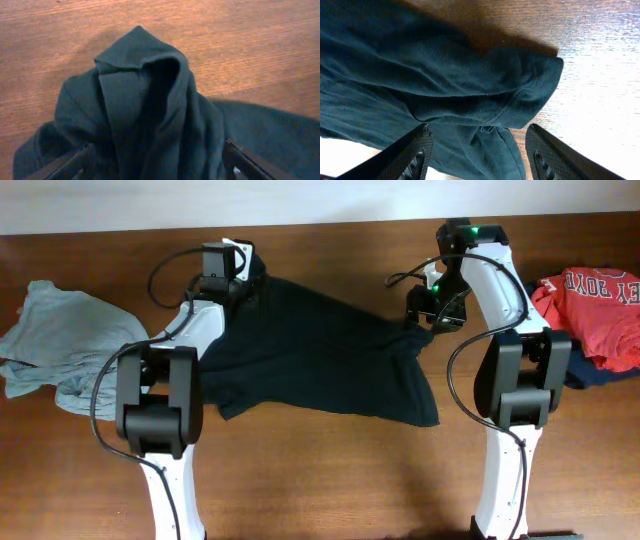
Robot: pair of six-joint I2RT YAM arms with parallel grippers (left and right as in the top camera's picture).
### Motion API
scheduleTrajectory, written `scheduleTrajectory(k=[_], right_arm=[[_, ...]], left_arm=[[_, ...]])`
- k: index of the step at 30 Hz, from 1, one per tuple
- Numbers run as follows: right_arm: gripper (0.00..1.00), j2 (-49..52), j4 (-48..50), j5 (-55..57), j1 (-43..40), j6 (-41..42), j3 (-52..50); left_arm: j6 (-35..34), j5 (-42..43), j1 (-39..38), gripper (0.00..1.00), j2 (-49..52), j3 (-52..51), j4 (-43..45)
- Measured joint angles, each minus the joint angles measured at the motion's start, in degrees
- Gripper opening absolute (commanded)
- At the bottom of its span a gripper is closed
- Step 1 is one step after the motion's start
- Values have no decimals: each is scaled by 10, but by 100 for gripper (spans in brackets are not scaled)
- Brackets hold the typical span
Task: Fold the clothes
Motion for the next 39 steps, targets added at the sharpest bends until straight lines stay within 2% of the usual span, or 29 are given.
scheduleTrajectory(k=[1, 3, 4, 8, 10, 17, 27, 33, 39], right_arm=[[63, 0, 1, 0, 0, 0, 0], [61, 0, 1, 0, 0, 0, 0], [58, 0, 1, 0, 0, 0, 0], [56, 0, 1, 0, 0, 2, 0], [56, 0, 1, 0, 0, 1, 0], [54, 0, 0, 1, 0, 1, 0], [53, 0, -29, 1, 0, 2, 0], [45, 0, 14, 1, 0, 6, -28], [44, 0, 61, 5, -1, 17, -75]], left_arm=[[2, 0, 0, 68, 5, 3, 3], [6, 0, 0, 43, 7, 3, 6], [7, -1, 0, 34, 7, 3, 8], [11, -10, 0, 10, 8, 7, 16], [9, -15, -1, 1, 8, 12, 16], [12, -20, -3, 0, 8, 44, -24], [12, -22, -7, 0, 9, 155, -121], [12, -22, -10, 0, 9, 157, -136], [12, -22, -15, 0, 9, 157, -137]])
